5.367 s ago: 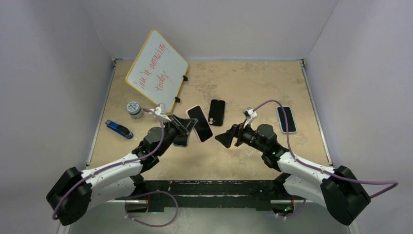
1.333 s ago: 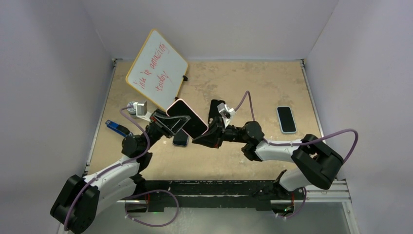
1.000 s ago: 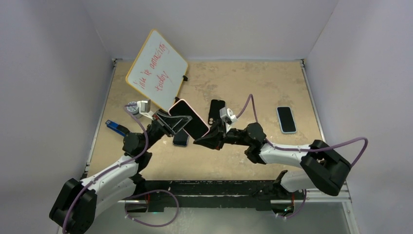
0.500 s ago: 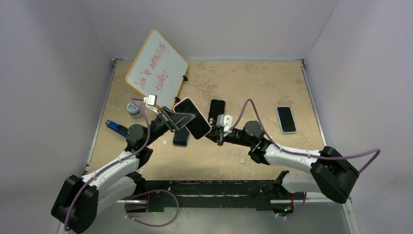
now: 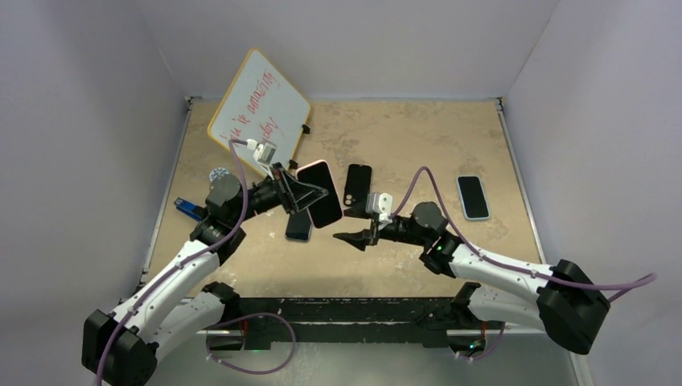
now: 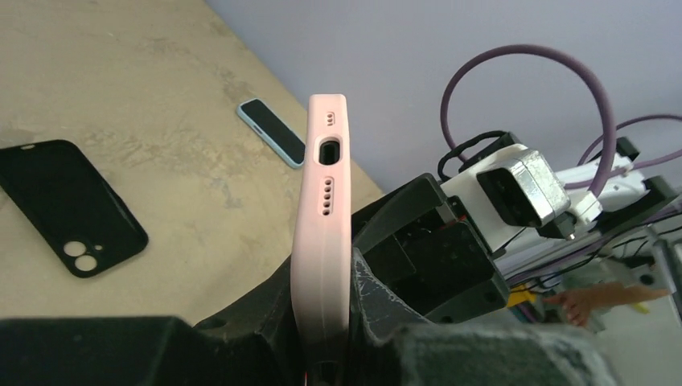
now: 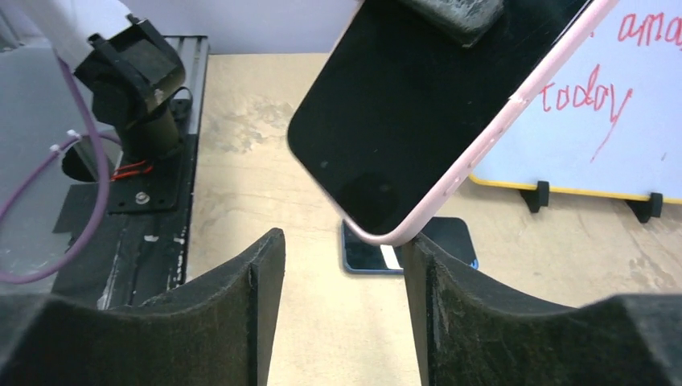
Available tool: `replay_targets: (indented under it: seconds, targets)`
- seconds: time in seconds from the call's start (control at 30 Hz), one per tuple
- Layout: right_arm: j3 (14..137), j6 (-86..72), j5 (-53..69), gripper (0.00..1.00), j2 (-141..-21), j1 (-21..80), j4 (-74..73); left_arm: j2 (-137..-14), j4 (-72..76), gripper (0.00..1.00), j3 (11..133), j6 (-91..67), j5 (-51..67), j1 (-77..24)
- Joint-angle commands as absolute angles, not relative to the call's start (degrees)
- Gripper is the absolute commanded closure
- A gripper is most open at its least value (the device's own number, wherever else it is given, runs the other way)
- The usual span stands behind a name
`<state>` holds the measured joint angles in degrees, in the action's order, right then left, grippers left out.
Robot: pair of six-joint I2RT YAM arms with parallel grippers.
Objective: Take the phone out of the phone case
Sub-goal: Remove the phone case from the phone.
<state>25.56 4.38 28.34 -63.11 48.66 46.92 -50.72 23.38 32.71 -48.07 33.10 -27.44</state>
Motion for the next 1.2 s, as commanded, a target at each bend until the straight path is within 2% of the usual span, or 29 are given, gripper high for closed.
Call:
replay_targets:
  seconds: [0.0, 0.2, 0.73, 0.83, 1.07, 1.17]
  targets:
    - [24.8, 2.4, 33.2, 0.41, -60.5, 48.5, 45.4, -49.4, 10.5, 1.0, 41.5, -31.4, 37.4, -27.2]
    - [25.9, 0.4, 38.4, 0.37, -59.6, 48.5, 45.6, -49.7, 5.5, 1.0, 45.8, -24.5, 45.0, -27.2]
    - [30.7, -2.5, 39.8, 0.39, -61.8, 48.5, 45.1, -52.6, 6.7, 1.0, 48.4, -20.5, 57.0, -27.2]
    - [31.5, -1.0, 40.7, 0.44, -62.5, 48.5, 43.9, -52.5, 6.9, 1.0, 48.3, -20.4, 58.0, -27.2]
    - [32.4, 9.9, 43.1, 0.76, -62.9, 48.5, 39.9, -52.7, 7.1, 1.0, 49.4, -20.9, 60.5, -27.2]
    - [33.5, 16.1, 43.8, 0.79, -63.0, 48.5, 35.6, -53.9, 5.3, 1.0, 50.9, -20.3, 59.5, -27.2]
